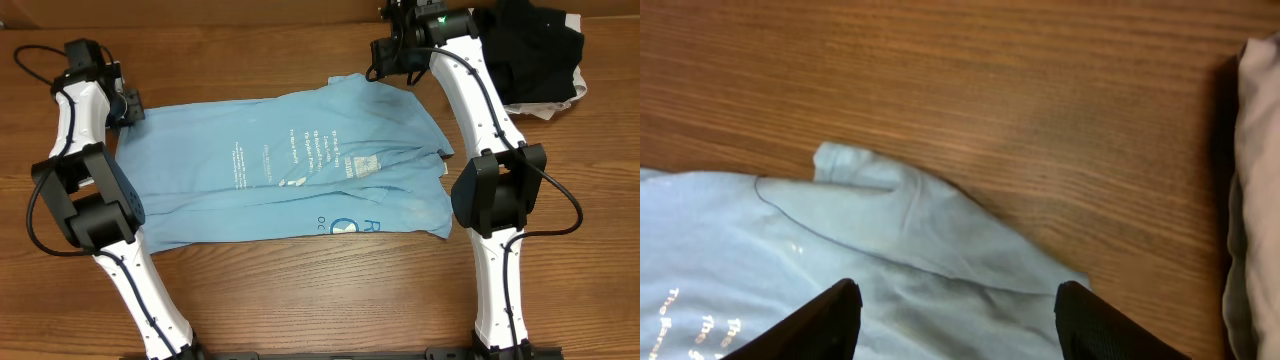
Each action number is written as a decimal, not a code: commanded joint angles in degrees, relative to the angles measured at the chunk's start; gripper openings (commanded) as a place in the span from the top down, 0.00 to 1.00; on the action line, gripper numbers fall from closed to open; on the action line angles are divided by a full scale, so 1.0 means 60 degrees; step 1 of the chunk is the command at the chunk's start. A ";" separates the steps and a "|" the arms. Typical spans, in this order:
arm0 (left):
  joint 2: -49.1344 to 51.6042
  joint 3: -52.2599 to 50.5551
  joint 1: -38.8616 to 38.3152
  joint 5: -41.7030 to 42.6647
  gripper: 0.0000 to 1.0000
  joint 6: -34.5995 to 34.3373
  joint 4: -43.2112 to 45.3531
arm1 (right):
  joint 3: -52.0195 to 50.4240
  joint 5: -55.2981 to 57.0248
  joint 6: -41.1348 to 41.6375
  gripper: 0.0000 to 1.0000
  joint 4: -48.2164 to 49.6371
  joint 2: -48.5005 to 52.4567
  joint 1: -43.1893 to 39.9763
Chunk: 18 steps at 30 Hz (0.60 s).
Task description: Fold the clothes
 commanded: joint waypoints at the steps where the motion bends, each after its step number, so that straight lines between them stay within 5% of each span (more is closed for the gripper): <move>1: 0.0310 -0.0040 0.0062 -0.1053 0.96 -0.0302 -0.0550 | 0.0040 -0.0058 -0.0011 0.34 0.0302 0.0036 0.0087; 18: 0.0313 -0.0044 0.0091 -0.1045 0.96 -0.0597 -0.1209 | 0.0040 -0.0051 -0.0007 0.28 0.1617 0.1603 0.0277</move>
